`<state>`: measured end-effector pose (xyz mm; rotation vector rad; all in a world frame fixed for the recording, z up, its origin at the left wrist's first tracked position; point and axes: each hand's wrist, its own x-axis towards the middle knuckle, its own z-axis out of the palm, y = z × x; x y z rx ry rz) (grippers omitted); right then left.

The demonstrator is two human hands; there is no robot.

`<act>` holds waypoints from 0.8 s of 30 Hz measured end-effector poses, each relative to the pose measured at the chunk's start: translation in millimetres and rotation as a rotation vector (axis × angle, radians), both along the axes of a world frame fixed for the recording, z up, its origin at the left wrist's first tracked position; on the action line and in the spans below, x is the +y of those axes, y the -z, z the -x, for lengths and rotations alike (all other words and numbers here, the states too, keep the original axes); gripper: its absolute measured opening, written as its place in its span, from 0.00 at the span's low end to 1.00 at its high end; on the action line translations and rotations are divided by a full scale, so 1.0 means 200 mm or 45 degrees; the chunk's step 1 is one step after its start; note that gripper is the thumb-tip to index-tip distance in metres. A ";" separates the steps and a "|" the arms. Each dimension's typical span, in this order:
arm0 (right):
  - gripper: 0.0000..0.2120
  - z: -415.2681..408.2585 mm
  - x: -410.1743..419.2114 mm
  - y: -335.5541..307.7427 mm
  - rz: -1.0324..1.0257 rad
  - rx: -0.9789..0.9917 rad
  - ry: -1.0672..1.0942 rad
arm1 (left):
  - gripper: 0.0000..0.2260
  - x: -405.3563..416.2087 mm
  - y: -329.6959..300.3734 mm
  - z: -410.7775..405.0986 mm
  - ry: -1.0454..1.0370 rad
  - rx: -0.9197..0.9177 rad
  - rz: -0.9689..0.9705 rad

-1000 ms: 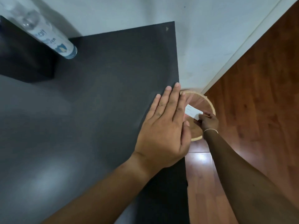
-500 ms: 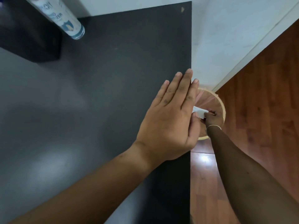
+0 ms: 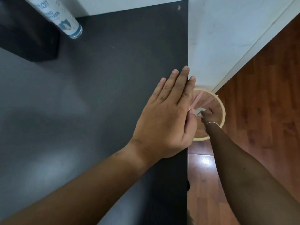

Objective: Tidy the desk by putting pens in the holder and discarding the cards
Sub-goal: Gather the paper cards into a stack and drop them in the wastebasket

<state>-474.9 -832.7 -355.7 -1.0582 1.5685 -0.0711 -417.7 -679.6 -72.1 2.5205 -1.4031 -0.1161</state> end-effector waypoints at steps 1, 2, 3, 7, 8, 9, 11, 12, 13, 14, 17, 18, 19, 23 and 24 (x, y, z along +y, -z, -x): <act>0.23 0.01 0.00 0.00 0.003 0.023 -0.012 | 0.27 0.00 0.00 0.00 -0.001 -0.005 0.000; 0.23 0.02 0.00 -0.01 0.013 0.037 -0.024 | 0.27 0.00 0.00 0.00 -0.002 -0.006 0.000; 0.22 0.03 0.01 -0.03 0.013 0.048 -0.033 | 0.27 0.00 0.00 0.00 -0.002 -0.006 0.001; 0.21 0.06 0.02 -0.06 0.003 0.024 -0.022 | 0.26 0.00 0.00 0.00 0.001 -0.029 0.006; 0.21 0.06 0.02 -0.08 0.004 0.016 -0.009 | 0.26 0.00 0.00 0.00 0.003 -0.031 0.002; 0.21 0.06 0.02 -0.10 0.000 0.014 -0.003 | 0.26 0.00 0.00 0.00 0.003 -0.032 -0.004; 0.21 0.06 0.02 -0.13 0.002 0.007 0.001 | 0.26 0.00 -0.01 0.00 0.001 -0.036 -0.018; 0.21 0.06 0.01 -0.14 0.013 0.006 -0.014 | 0.26 0.00 -0.01 0.00 -0.003 -0.039 -0.024; 0.21 0.06 0.00 -0.16 0.025 0.007 -0.037 | 0.26 0.00 -0.01 0.00 -0.005 -0.041 -0.027; 0.20 0.06 -0.01 -0.17 0.033 0.012 -0.059 | 0.26 -0.01 -0.01 0.00 -0.005 -0.041 -0.031; 0.17 0.07 -0.01 -0.23 0.051 -0.004 -0.062 | 0.26 -0.01 -0.01 0.00 -0.006 -0.026 -0.047; 0.16 0.07 -0.01 -0.27 0.065 -0.025 -0.065 | 0.26 -0.01 -0.01 0.00 -0.003 -0.020 -0.059; 0.16 0.07 0.00 -0.30 0.077 -0.047 -0.068 | 0.26 0.00 -0.01 0.00 0.003 -0.021 -0.073; 0.15 0.11 0.05 -0.45 0.061 -0.126 -0.061 | 0.27 0.00 -0.02 0.00 0.024 -0.033 -0.144; 0.15 0.13 0.05 -0.47 0.057 -0.126 -0.051 | 0.28 0.00 -0.02 0.00 0.028 -0.026 -0.165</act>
